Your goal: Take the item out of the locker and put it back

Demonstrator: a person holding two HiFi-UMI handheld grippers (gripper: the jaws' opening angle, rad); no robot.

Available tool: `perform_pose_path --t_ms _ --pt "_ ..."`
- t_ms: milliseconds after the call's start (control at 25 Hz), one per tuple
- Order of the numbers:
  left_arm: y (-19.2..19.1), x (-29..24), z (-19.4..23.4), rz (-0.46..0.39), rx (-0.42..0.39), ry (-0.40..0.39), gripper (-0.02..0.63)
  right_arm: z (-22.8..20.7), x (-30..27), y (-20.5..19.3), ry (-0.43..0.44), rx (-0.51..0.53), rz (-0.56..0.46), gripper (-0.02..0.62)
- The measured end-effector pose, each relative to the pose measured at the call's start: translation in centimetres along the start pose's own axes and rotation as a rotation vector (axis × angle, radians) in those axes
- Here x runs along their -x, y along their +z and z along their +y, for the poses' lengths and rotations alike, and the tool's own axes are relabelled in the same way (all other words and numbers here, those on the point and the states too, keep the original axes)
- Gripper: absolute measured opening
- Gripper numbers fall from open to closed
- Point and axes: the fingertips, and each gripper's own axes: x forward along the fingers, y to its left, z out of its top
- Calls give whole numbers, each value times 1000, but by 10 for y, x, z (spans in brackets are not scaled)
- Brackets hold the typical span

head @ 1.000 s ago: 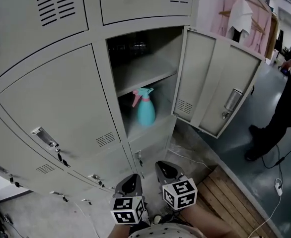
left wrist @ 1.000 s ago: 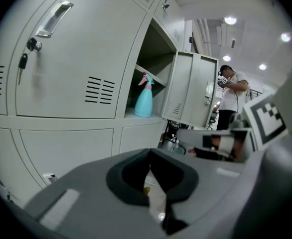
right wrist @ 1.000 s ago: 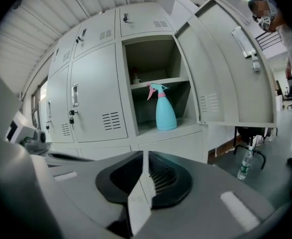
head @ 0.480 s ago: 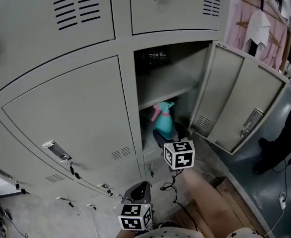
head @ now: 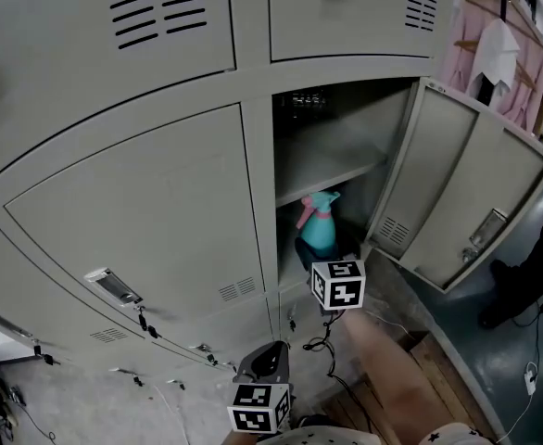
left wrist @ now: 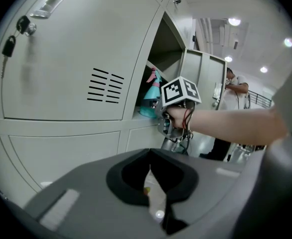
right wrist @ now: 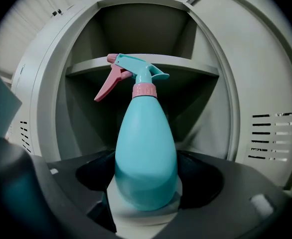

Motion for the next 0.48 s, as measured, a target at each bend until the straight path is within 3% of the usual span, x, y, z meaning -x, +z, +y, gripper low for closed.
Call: perform_pose_path --t_ms 200,480 --pt "2 0 -6 -7 0 -19 7 6 25 -3 17 33 2 388" --pt "2 1 -22 -17 -18 -59 7 14 103 -23 15 6 -15 387"
